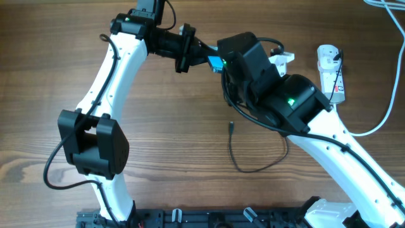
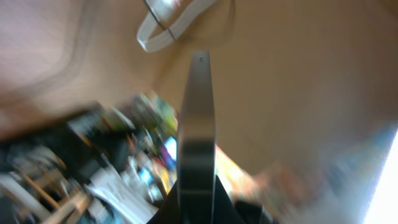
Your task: Plug charger to phone and switch on socket
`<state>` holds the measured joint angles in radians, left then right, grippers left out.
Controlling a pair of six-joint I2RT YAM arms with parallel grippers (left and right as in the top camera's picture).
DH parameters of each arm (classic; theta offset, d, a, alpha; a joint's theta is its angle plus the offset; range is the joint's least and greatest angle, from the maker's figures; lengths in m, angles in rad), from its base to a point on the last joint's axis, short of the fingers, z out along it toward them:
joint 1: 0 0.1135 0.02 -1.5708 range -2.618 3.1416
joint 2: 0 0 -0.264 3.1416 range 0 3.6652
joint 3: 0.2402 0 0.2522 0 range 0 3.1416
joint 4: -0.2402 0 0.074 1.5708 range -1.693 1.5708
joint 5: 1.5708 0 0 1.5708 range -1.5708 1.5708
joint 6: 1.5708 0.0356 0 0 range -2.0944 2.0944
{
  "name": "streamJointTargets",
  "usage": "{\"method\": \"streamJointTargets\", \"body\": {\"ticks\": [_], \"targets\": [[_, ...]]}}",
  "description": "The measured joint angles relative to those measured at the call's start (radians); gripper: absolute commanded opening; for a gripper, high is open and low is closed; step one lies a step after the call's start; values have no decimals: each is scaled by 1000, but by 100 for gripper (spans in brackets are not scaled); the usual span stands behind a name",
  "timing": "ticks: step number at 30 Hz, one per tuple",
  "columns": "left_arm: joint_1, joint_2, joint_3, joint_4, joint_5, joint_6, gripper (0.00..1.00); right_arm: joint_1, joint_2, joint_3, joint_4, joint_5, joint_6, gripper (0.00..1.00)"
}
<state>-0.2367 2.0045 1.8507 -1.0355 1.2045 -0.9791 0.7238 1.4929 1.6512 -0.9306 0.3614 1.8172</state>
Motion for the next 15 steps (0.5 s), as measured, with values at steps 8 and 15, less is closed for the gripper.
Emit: {"method": "streamJointTargets", "body": {"ticks": [8,15], "targets": [[11,0,1,-141,-869,201,4,-134,-109,8,-193,-110,-1026,100],[12,0,1,-246,-1257,220,4,-138,98,-76,-251,-225,-1148,100]]}}
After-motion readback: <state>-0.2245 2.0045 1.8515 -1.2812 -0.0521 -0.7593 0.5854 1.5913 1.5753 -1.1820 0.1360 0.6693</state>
